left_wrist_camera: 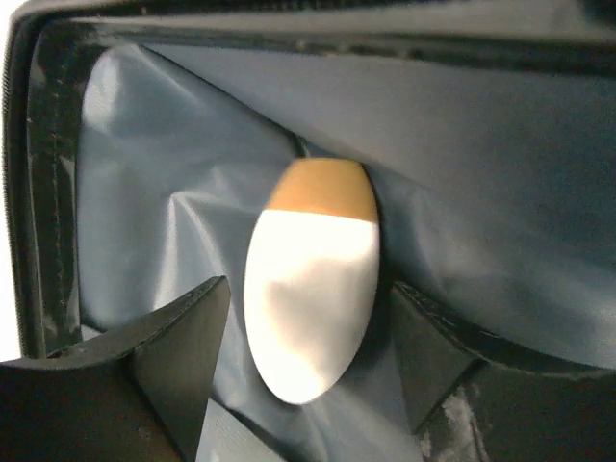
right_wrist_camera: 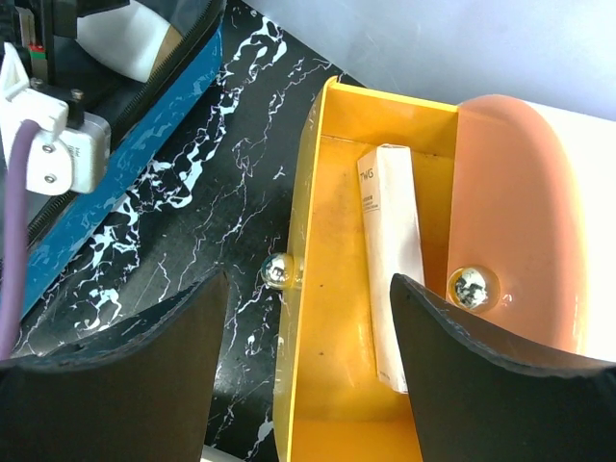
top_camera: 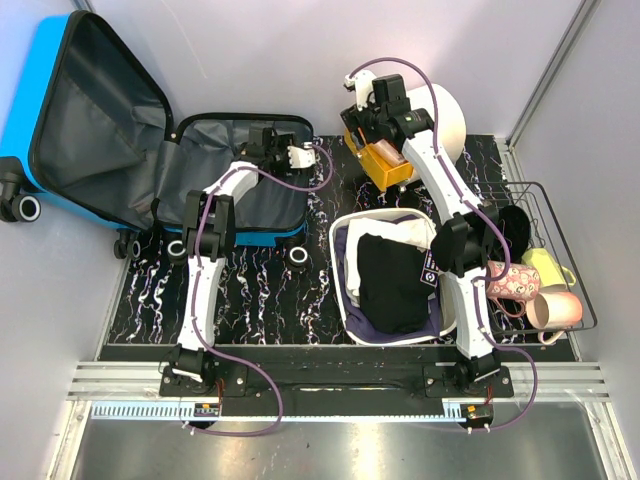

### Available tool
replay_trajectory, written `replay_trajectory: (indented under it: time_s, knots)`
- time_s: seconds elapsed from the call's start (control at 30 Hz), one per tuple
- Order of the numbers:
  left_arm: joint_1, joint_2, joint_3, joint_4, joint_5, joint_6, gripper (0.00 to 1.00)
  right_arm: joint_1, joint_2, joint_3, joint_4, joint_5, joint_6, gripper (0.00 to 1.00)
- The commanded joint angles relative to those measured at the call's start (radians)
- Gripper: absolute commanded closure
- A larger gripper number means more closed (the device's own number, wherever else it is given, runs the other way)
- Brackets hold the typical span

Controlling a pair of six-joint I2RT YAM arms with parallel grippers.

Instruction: Open, take out, and arrange the luggage

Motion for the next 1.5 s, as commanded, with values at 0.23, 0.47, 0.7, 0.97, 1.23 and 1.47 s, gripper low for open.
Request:
replay_trajectory:
  time_s: [0.23, 0.47, 0.7, 0.97, 1.23, 1.47]
  knots:
    - [0.038, -0.042, -0.055, -0.051, 0.127, 0.228, 0.25, -0.031, -0.112, -0.045, 0.033, 0.032, 0.009, 0.23]
    - [0.029, 0.114, 0.101, 0.069, 0.03, 0.206, 0.32, -0.031, -0.095, -0.021, 0.033, 0.035, 0.009, 0.23]
    - [0.031, 0.148, 0.108, 0.233, 0.054, 0.213, 0.55, -0.031, -0.095, -0.024, 0.03, 0.038, 0.004, 0.23]
    - [0.029, 0.133, 0.088, 0.337, 0.087, 0.187, 0.82, -0.031, -0.085, -0.009, 0.022, 0.037, 0.012, 0.23]
    - [0.035, -0.12, -0.208, 0.456, 0.151, 0.085, 1.0, -0.031, -0.092, -0.003, 0.021, 0.038, 0.025, 0.24]
    - [0.037, -0.361, -0.392, 0.361, 0.237, -0.188, 1.0, -0.031, -0.105, 0.004, 0.036, -0.109, 0.036, 0.21]
